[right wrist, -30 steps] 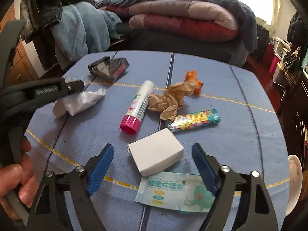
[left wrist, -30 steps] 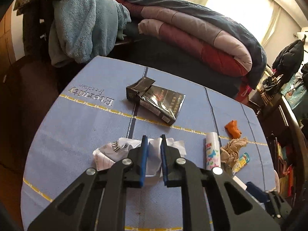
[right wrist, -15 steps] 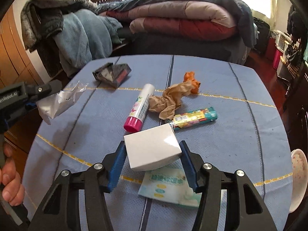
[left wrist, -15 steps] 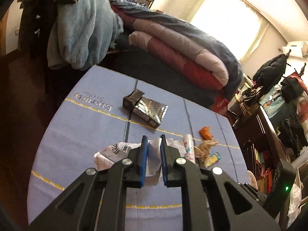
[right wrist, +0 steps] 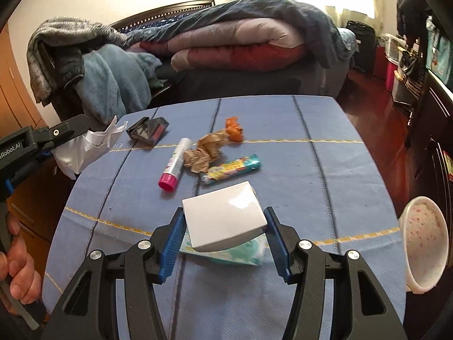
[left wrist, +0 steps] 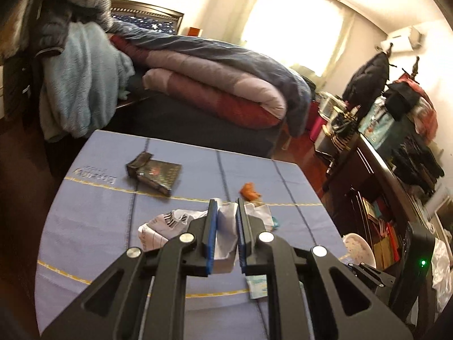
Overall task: Collect trash
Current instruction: 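Carry the tissue and white box over the wastebasket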
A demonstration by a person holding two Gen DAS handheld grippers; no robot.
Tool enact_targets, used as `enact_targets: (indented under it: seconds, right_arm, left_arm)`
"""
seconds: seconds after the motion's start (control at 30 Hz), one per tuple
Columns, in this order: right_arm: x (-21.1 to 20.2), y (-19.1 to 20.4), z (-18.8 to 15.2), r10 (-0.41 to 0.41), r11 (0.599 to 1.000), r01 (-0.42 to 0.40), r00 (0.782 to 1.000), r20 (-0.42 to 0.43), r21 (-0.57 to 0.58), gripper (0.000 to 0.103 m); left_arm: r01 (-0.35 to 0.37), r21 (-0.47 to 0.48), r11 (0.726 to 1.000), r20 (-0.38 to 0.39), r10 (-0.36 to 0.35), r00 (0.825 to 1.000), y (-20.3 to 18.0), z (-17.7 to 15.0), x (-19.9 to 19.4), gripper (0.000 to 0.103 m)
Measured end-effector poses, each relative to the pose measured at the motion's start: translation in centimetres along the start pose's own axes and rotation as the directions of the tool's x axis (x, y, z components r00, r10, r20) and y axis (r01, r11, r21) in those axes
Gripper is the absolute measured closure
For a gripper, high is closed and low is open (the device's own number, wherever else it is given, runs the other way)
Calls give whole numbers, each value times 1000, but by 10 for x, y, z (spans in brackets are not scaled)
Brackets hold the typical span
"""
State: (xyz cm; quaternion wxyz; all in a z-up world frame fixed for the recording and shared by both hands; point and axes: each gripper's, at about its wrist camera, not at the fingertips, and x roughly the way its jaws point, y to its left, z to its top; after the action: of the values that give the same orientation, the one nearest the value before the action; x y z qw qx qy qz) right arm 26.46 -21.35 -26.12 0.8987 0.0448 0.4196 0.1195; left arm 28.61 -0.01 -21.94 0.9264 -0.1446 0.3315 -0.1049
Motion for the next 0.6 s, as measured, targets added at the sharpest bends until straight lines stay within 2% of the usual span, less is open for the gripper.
enact_targets:
  seconds: [0.6]
  right_arm:
    - [-43, -80, -26, -53, 992, 47, 998, 43, 117, 47]
  left_arm:
    - [90, 164, 982, -69, -80, 994, -110, -15, 29, 89]
